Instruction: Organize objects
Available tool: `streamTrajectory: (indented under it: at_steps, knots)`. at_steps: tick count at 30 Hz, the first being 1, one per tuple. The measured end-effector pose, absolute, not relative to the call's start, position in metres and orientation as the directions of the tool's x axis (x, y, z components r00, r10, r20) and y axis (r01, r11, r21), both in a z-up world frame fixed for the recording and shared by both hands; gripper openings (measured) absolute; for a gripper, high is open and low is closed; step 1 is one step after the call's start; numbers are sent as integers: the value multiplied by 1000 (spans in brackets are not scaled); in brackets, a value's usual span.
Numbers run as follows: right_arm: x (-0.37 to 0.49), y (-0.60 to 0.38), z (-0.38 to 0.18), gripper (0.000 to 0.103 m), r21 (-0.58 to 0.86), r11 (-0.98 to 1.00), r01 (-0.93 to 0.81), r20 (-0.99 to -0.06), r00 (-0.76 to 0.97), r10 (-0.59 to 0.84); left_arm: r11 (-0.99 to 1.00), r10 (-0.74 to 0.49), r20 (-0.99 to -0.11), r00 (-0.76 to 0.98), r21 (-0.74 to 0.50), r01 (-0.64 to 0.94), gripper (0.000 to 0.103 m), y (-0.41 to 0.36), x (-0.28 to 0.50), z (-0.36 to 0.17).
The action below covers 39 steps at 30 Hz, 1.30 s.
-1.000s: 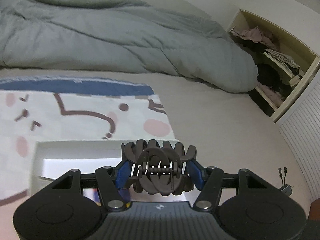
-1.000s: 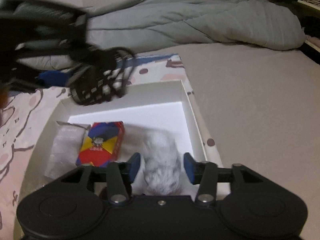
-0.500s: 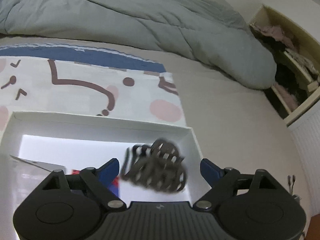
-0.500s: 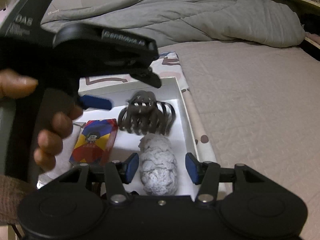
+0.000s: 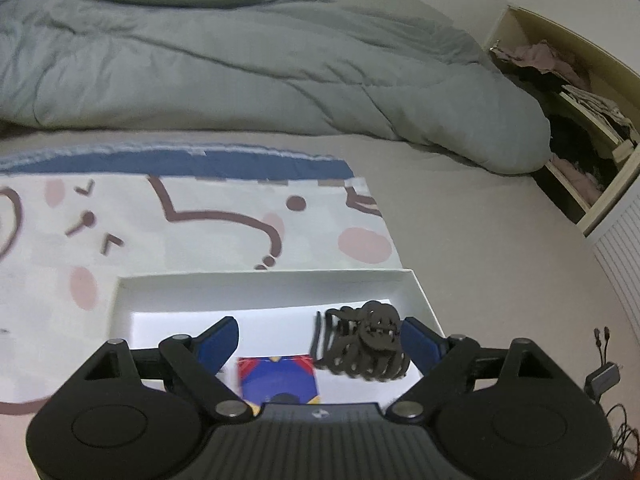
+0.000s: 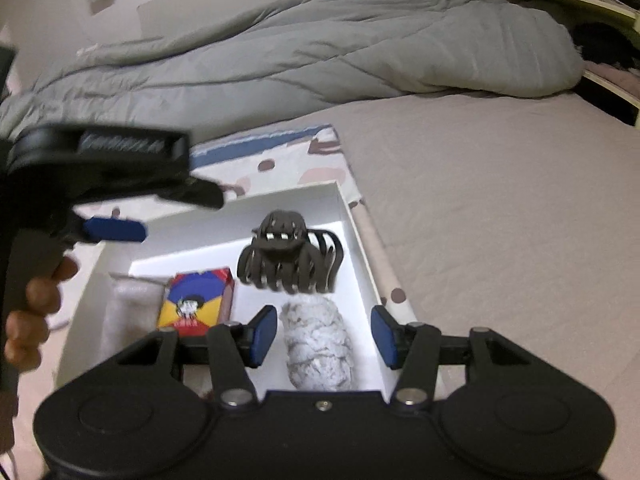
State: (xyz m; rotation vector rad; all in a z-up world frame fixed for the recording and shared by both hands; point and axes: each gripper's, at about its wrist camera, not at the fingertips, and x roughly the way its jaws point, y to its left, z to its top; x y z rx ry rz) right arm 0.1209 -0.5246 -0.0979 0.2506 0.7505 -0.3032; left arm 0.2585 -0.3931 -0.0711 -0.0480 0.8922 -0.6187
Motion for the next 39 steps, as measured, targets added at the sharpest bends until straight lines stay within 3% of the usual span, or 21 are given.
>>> streamTrajectory:
  at_steps: [29,39]
  knots:
    - [47,-448,0,70,3,892,452,-645,683,-344,845,-471,-676,566,-161,511,89,-247,172,22]
    - [12,-407,23,82,-13,890,456,-618,696,-365,849,-447,-656,609,-98,519,95,-199,140,44]
